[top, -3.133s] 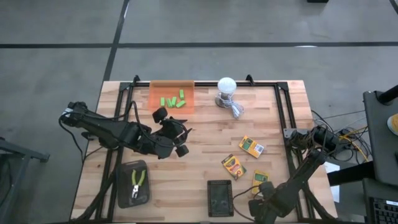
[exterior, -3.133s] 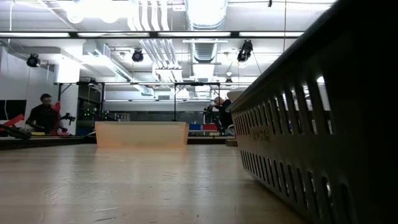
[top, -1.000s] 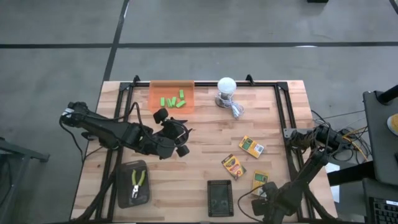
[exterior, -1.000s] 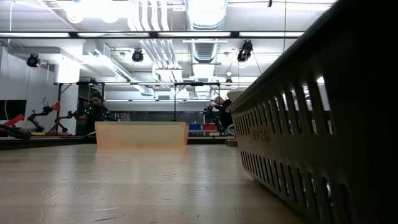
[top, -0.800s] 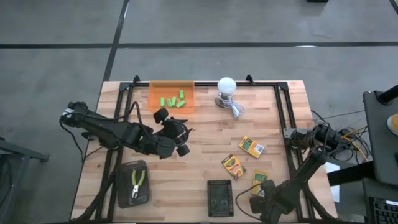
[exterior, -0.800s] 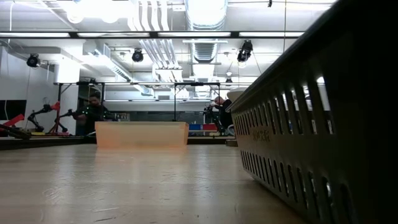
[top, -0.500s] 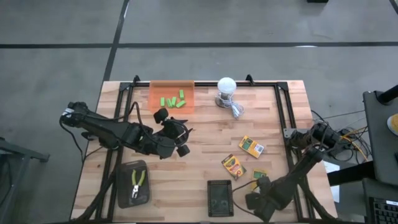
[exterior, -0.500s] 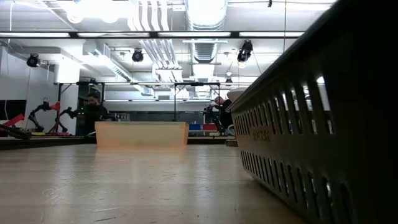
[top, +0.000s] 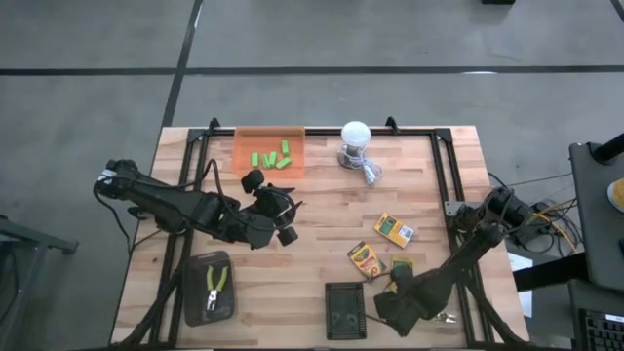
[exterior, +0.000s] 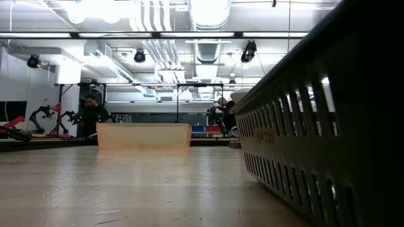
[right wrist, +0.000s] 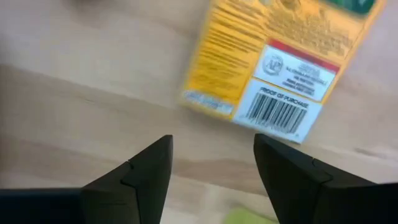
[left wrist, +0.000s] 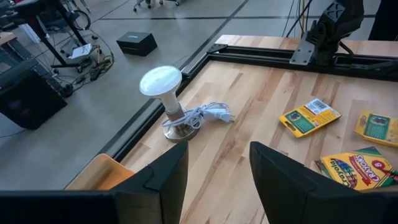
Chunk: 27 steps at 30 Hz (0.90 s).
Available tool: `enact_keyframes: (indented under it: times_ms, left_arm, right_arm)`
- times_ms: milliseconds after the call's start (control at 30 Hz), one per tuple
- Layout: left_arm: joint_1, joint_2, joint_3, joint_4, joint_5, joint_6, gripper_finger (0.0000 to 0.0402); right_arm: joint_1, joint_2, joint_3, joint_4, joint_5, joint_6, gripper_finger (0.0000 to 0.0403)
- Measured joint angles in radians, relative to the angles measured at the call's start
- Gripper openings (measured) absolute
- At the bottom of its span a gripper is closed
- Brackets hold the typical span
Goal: Pick & Place School Supplies
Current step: Put the green hole puncher into the left black bin
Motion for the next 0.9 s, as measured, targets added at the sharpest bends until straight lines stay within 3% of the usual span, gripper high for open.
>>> enact_keyframes:
  times_ms: [300, 600, 900]
  left_arm:
    - [0.000, 0.000, 0.000, 0.013, 0.000, 0.000, 0.0177]
    - [0.000, 0.000, 0.000, 0.019, 0.000, 0.000, 0.0177]
    - [0.000, -0.001, 0.000, 0.040, 0.000, -0.001, 0.0177]
  right_arm:
    - [0.011, -0.035, 0.119, -0.303, 0.018, -0.106, 0.0221]
    - [0.027, -0.037, 0.120, -0.265, -0.017, -0.316, 0.0221]
    - [0.116, -0.038, 0.111, -0.262, -0.044, -0.329, 0.0221]
